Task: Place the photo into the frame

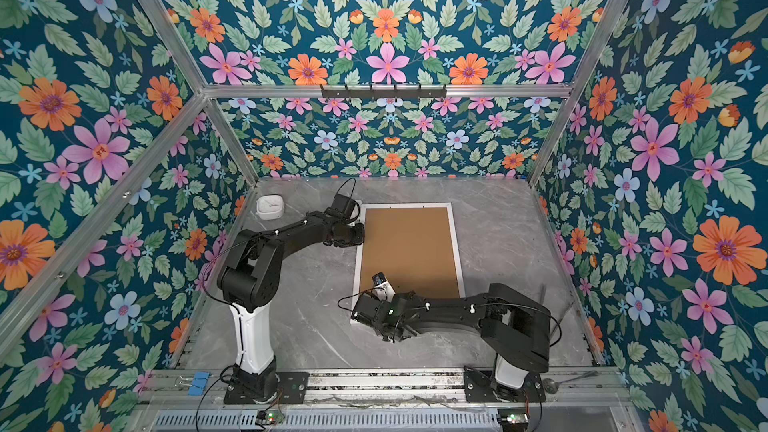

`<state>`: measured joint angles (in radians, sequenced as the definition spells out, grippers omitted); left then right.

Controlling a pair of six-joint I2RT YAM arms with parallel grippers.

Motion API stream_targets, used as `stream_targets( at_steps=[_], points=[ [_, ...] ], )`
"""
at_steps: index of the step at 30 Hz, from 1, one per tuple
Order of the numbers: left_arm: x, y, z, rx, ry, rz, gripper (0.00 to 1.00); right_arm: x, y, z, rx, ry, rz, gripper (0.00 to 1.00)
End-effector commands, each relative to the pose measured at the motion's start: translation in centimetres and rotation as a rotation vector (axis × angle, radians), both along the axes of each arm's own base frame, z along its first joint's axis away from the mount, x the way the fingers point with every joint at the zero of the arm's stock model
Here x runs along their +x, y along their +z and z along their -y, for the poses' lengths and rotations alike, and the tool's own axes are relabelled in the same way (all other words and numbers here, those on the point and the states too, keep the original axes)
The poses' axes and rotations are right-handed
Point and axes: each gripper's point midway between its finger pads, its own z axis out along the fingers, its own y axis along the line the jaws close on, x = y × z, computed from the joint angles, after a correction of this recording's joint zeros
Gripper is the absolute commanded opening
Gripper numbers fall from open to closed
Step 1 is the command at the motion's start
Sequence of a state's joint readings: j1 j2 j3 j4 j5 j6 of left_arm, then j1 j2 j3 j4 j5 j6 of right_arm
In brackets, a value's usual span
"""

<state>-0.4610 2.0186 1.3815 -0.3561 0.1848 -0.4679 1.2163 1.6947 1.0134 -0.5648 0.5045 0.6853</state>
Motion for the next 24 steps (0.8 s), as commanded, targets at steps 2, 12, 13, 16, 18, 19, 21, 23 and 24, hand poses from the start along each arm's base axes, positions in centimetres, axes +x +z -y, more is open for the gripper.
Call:
stream_targets(
  at_steps=[2, 12, 13, 16, 18, 19, 21, 23, 24],
  points=[
    [-4.2, -2.5, -1.8, 0.090, -0.025, -0.168, 0.21, 0.3, -0.9, 1.4, -0.073, -0.047, 0.005, 0.97],
    [-4.6, -2.7, -1.8, 0.099, -0.033, -0.171, 0.21, -0.1, -1.9, 1.1, 0.002, -0.047, -0.105, 0.98],
    [-4.5, -2.6, -1.7, 0.098, -0.033, -0.170, 0.21, -0.3, -1.8, 0.7, 0.025, -0.033, -0.115, 0.98],
    [-4.4, -2.5, -1.7, 0.096, -0.033, -0.166, 0.21, -0.6, -1.6, 0.1, 0.060, -0.012, -0.141, 0.98],
    [-4.3, -2.4, -1.6, 0.098, -0.033, -0.166, 0.21, -0.9, -1.6, -0.4, 0.083, -0.001, -0.177, 0.98],
    [-4.3, -2.5, -1.6, 0.098, -0.033, -0.166, 0.21, -1.1, -1.8, -0.7, 0.097, 0.003, -0.197, 0.98],
    [-4.3, -2.4, -1.6, 0.096, -0.033, -0.165, 0.21, -1.3, -2.1, -0.9, 0.114, 0.005, -0.227, 0.98],
    [-4.3, -2.4, -1.6, 0.098, -0.034, -0.165, 0.21, -1.6, -2.3, -1.1, 0.123, 0.008, -0.250, 0.97],
    [-4.3, -2.4, -1.6, 0.098, -0.034, -0.165, 0.21, -1.8, -2.3, -1.3, 0.128, 0.011, -0.262, 0.97]
  ],
)
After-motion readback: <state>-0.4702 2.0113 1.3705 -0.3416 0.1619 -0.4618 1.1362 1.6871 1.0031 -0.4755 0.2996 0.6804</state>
